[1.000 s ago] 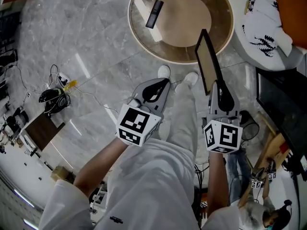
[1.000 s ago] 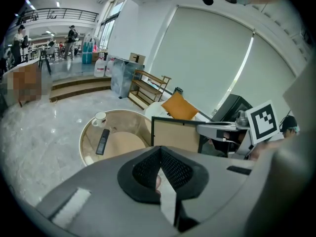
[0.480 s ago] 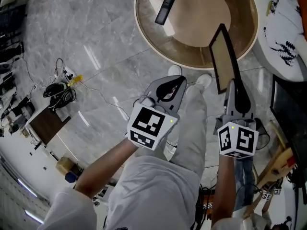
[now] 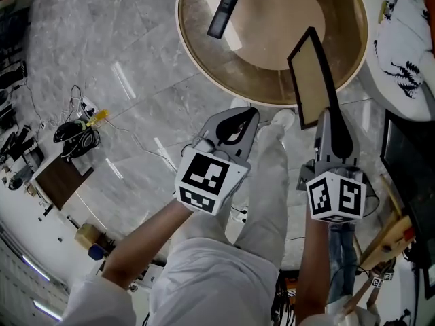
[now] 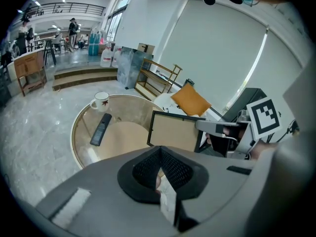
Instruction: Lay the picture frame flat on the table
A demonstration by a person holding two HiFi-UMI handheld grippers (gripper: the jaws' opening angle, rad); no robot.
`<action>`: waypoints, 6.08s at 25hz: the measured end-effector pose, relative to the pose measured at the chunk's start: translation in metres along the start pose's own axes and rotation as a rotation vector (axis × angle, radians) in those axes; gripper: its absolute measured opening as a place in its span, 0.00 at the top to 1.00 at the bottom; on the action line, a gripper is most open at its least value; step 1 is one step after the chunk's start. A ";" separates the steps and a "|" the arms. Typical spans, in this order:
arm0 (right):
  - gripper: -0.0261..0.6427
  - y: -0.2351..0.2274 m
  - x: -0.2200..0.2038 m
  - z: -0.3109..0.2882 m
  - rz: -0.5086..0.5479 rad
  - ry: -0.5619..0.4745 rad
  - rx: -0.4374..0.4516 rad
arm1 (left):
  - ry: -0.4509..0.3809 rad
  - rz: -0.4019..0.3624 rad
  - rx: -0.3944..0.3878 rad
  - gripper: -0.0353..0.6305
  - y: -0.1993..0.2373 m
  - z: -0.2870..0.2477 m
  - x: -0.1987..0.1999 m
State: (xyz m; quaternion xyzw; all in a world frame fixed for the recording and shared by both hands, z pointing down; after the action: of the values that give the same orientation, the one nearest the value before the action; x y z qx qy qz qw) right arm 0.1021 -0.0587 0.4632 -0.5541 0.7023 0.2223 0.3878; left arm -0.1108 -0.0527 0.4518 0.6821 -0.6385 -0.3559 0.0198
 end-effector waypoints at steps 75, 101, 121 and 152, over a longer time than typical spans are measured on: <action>0.83 -0.072 -0.113 -0.073 -0.231 0.165 -0.032 | 0.057 -0.044 0.008 0.96 -0.020 -0.073 -0.027; 0.71 -0.092 -0.144 -0.132 -0.252 0.255 -0.001 | 0.085 -0.059 0.004 0.96 -0.033 -0.085 -0.033; 0.86 -0.076 -0.114 -0.084 -0.084 0.291 -0.064 | 0.063 -0.097 -0.014 0.96 -0.045 -0.058 -0.014; 0.95 0.024 0.116 0.201 0.193 -0.045 -0.007 | -0.115 -0.171 -0.144 0.96 -0.159 0.163 0.064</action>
State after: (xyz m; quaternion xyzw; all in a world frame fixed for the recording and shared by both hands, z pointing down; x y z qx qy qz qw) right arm 0.1292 0.0269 0.2479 -0.4802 0.7425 0.2736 0.3784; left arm -0.0618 -0.0104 0.2240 0.7092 -0.5510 -0.4398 0.0016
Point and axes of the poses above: the fingertips, and each gripper's own axes: z backward along the fingers, y to its left, x out of its top, the point moved 8 cm from there along z, backward along the fingers, and after that the axes turned 15 degrees about z, right-handed, at the moved point
